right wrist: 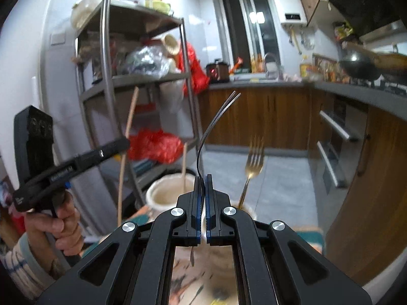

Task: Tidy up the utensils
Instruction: 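Lower the chopstick and silver fork into the holder cups and open both tools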

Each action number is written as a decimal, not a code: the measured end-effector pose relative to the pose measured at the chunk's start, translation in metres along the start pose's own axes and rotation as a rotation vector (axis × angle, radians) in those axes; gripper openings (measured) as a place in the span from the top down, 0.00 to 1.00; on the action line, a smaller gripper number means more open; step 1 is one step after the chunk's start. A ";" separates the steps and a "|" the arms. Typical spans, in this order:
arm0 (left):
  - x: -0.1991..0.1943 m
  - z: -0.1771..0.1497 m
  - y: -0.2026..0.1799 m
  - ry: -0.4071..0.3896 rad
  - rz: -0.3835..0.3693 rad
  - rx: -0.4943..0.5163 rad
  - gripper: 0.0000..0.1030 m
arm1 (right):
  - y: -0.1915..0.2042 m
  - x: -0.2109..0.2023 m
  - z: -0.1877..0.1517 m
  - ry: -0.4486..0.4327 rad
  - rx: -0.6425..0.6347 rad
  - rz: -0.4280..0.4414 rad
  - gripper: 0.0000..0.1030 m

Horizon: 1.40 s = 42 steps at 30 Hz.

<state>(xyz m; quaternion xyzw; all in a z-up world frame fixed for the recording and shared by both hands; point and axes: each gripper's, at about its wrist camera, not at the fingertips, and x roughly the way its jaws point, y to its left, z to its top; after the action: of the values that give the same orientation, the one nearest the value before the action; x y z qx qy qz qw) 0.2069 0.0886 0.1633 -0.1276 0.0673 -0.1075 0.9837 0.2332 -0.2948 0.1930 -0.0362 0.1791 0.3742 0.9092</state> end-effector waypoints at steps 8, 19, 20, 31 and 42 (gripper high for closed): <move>0.028 0.005 0.003 -0.160 0.028 0.001 0.95 | -0.012 0.017 0.009 -0.055 0.000 -0.072 0.97; 0.054 -0.039 0.009 -0.006 0.076 0.005 0.95 | -0.004 0.046 -0.014 0.067 -0.069 -0.094 0.97; 0.053 -0.043 0.009 0.010 0.083 0.012 0.95 | -0.003 0.048 -0.016 0.081 -0.076 -0.091 0.96; 0.057 -0.052 0.013 0.112 0.161 0.066 0.95 | -0.001 0.074 -0.036 0.196 -0.076 -0.066 0.96; 0.071 -0.058 0.010 0.170 0.207 0.120 0.94 | -0.010 0.086 -0.043 0.215 -0.025 -0.035 0.96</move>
<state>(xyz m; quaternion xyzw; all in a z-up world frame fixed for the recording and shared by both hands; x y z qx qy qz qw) 0.2685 0.0680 0.0975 -0.0511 0.1567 -0.0198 0.9861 0.2836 -0.2526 0.1219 -0.0905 0.2705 0.3543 0.8906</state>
